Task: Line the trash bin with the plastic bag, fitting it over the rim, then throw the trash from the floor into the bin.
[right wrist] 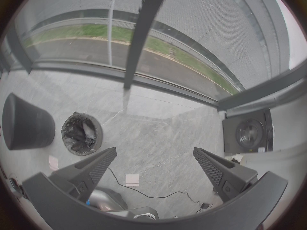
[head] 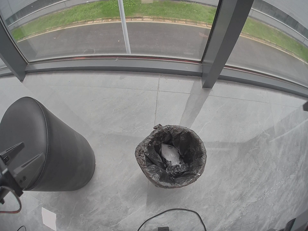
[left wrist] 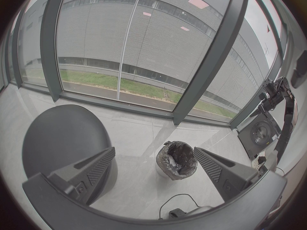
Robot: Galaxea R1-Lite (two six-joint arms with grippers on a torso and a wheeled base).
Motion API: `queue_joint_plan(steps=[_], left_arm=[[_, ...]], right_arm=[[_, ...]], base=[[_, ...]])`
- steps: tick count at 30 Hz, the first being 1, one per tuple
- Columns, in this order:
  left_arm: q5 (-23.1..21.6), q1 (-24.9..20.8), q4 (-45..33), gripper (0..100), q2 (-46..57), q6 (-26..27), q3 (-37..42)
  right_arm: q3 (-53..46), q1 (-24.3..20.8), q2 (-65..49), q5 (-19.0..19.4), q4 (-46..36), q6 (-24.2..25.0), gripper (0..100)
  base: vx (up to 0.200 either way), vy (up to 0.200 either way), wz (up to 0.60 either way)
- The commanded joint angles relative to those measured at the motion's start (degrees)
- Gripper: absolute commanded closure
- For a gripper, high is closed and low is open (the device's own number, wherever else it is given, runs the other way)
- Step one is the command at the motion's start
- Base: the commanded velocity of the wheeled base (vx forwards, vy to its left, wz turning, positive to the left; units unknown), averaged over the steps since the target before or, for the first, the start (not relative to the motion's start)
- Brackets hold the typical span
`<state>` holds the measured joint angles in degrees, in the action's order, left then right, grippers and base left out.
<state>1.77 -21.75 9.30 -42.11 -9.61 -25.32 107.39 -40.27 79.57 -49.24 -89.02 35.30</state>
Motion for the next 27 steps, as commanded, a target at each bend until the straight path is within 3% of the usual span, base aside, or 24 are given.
queue_joint_plan(steps=[1,6,11,16,21,24,27], left_arm=[[1.48,0.57,-19.85,0,29.1,4.68,-0.43],[1.48,3.64,-21.17,0,30.59,4.51,-0.43],[1.48,6.28,-21.69,0,30.77,4.51,0.36],[1.48,11.29,-23.89,0,32.0,4.42,0.45],[1.4,15.42,-28.73,0,35.25,3.89,0.8],[1.57,17.0,-29.69,0,36.31,1.87,0.53],[1.48,17.79,-29.78,0,36.74,-0.15,-0.08]], right_arm=[[-16.07,18.64,-34.74,-1.3,-0.02,0.99,0],[-21.43,23.21,-47.66,-1.04,0.07,-1.38,0],[-25.12,25.85,-53.64,-0.51,2.0,-1.38,0],[-25.91,31.3,-60.41,10.65,3.85,-2.61,0],[-28.2,36.84,-68.58,23.93,8.6,-11.49,0],[-33.03,41.85,-72.98,27.79,12.38,-15.53,0],[-35.84,44.4,-74.65,29.2,13.78,-15.88,0]], base=[[0.0,0.0,0.0],[0.0,0.0,0.0],[0.0,0.0,0.0],[0.0,0.0,0.0],[0.0,0.0,0.0],[0.0,0.0,0.0],[0.0,0.0,0.0]])
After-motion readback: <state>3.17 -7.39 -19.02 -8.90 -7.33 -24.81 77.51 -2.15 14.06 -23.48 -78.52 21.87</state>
